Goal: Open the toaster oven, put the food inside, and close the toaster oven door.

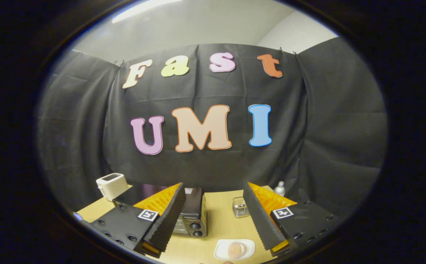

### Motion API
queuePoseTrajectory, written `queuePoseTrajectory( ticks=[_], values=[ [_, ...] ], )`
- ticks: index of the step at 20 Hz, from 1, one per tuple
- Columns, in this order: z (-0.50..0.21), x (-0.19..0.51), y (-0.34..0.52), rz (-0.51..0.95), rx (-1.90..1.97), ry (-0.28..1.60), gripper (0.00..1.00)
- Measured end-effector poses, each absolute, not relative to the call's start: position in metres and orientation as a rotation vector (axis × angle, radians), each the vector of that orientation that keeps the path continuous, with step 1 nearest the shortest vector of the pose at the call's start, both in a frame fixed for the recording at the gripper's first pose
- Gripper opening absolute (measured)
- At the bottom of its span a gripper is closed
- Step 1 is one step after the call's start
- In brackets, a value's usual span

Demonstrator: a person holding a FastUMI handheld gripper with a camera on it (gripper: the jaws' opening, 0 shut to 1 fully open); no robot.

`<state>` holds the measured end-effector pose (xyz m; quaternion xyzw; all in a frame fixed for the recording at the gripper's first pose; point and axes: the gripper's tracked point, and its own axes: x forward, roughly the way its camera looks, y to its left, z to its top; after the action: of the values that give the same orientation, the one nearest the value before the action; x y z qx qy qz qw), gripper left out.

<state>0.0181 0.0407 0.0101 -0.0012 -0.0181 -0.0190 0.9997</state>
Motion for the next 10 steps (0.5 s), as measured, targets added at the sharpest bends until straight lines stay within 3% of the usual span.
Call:
queuePoseTrajectory(
  ticks=[10],
  values=[
    [-0.037,0.045,0.109,0.023,0.025,-0.001,0.97]
  ],
)
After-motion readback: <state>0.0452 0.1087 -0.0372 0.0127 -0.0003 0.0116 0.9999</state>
